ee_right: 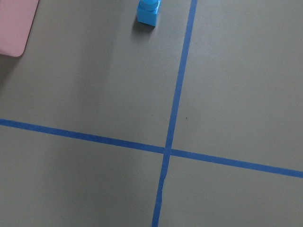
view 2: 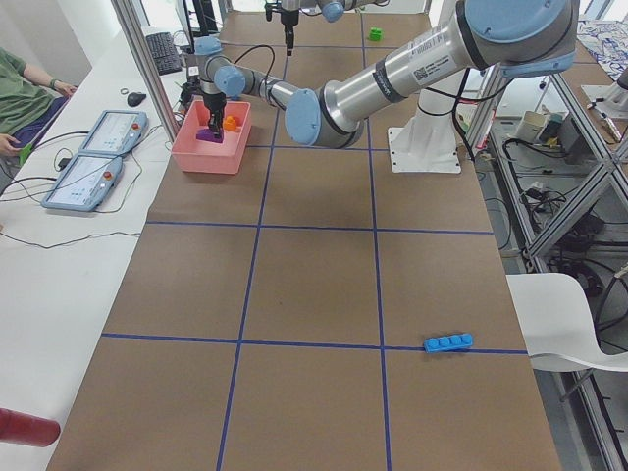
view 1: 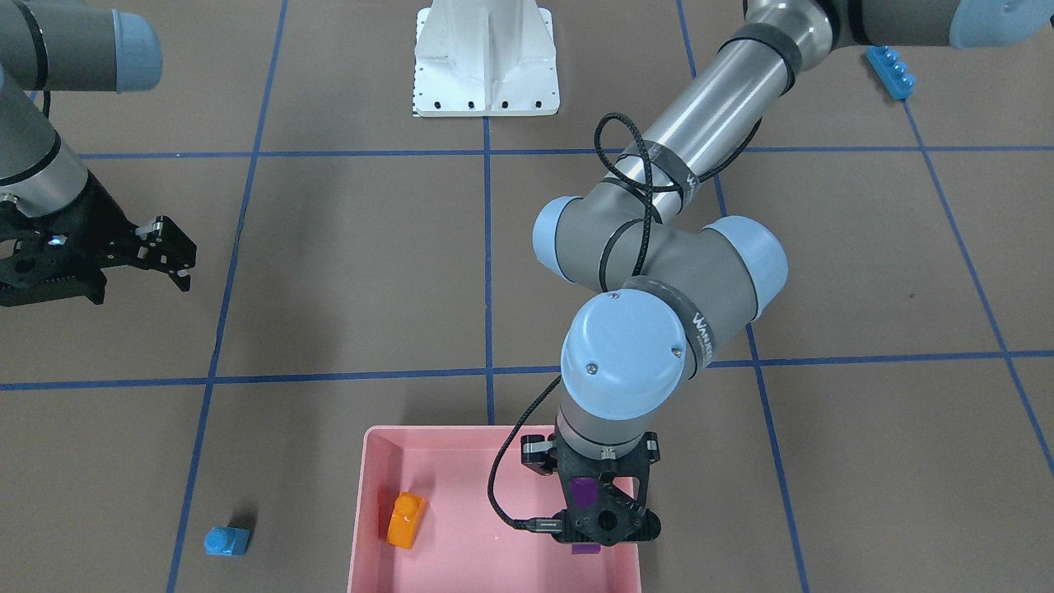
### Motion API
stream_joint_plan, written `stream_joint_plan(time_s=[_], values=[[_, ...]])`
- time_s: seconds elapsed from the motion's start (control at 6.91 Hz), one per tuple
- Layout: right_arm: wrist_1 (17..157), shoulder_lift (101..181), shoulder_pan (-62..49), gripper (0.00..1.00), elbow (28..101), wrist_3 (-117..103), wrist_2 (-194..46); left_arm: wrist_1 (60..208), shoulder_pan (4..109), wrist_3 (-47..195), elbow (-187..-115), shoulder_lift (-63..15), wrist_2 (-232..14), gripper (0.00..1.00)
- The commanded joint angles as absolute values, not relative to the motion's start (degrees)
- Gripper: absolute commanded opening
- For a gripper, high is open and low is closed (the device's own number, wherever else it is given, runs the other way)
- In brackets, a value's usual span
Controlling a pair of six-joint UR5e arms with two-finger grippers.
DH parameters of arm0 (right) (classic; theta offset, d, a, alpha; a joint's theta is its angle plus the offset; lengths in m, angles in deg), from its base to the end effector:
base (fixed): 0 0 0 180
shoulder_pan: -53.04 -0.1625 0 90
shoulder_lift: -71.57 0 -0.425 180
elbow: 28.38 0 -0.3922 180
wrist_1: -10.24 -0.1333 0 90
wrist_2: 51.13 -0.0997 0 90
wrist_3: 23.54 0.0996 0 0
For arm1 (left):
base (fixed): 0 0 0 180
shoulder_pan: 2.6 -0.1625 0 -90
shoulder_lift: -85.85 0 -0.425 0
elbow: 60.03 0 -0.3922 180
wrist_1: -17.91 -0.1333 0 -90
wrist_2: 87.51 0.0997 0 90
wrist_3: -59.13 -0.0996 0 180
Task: Put all blocks into box
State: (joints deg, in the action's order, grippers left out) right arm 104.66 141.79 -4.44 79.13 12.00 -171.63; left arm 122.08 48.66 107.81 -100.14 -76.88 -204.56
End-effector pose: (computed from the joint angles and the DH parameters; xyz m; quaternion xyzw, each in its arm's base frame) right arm -0.2453 -0.5387 0.3428 0.0850 -0.3618 -0.0500 0.9270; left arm 0.4948 -0.7573 0.1473 0.0698 0.3735 -0.0059 0.9250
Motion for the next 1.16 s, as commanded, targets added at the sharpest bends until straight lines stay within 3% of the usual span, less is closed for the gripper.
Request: stream_joint_plan(time_s=[0.0, 0.14, 0.43, 0.87, 1.01], values=[[104.6, 141.2, -4.4, 1.0, 77.6, 11.8, -171.5, 122.6, 48.0, 107.7, -99.4, -77.5, -204.3, 1.0], [104.6, 141.0, -4.5, 1.0, 77.0, 10.5, -171.5, 122.0, 48.4, 107.5, -101.9, -77.3, -205.1, 1.0], [104.0, 134.1, -5.2, 1.0, 67.6, 8.4, -171.5, 113.7, 49.2, 106.2, -121.5, -67.1, -208.5, 1.0], [91.3, 124.4, -7.0, 1.0, 46.4, 0.1, -171.5, 108.6, 49.9, 92.2, -155.5, -36.3, -208.5, 1.0], [90.8, 120.9, -7.0, 0.99, 40.9, -0.7, -171.5, 108.7, 50.9, 87.7, -162.9, -27.6, -208.7, 1.0]])
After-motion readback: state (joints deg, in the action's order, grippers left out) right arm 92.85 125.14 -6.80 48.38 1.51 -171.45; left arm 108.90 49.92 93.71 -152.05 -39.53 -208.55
